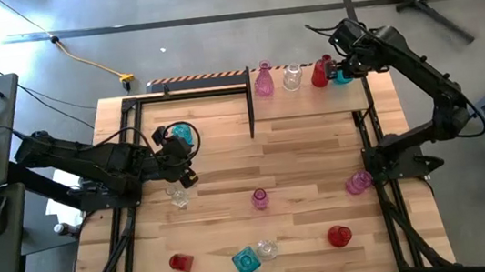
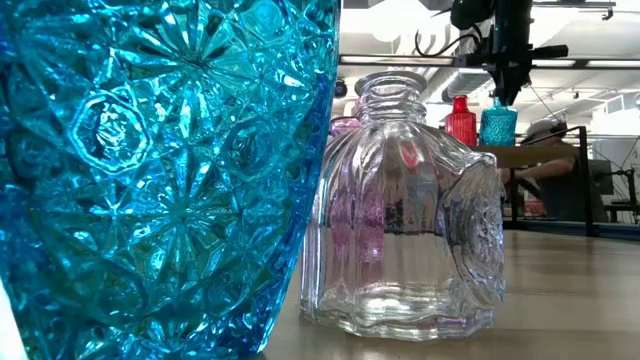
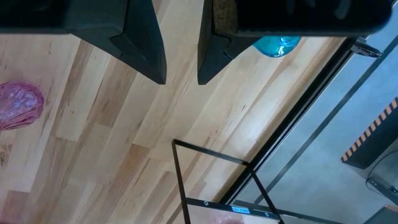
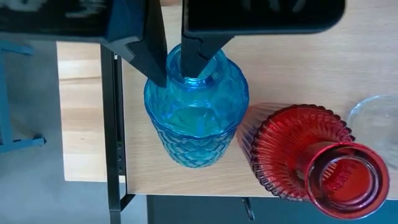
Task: Sort vases onto shelf
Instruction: Put the bottom right blue vase on the shelf
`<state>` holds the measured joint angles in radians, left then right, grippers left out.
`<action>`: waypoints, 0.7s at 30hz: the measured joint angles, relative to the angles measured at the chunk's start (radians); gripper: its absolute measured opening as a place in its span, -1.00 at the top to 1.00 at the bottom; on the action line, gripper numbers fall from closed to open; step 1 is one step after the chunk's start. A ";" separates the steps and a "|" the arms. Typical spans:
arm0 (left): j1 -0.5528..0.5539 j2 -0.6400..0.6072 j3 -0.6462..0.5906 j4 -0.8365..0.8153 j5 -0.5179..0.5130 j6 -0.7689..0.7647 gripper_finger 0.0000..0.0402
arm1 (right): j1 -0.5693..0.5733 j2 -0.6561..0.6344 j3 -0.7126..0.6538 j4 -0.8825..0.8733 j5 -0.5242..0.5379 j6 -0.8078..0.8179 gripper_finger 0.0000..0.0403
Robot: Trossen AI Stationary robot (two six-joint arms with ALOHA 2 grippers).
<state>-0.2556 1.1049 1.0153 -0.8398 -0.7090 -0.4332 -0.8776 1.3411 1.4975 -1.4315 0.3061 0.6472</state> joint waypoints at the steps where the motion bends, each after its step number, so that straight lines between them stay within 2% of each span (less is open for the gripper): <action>1: 0.000 0.000 0.000 0.000 0.000 0.000 0.59 | 0.000 0.000 0.000 0.000 0.000 0.000 1.00; 12: 0.000 0.000 0.000 0.000 0.000 0.000 0.59 | 0.000 0.001 0.074 -0.060 -0.027 0.004 1.00; 21: 0.000 0.000 0.000 0.000 0.000 0.000 0.59 | 0.000 0.001 0.071 -0.071 -0.026 0.010 1.00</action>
<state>-0.2556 1.1049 1.0153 -0.8398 -0.7094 -0.4333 -0.8775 1.3422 1.5684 -1.5025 0.2801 0.6577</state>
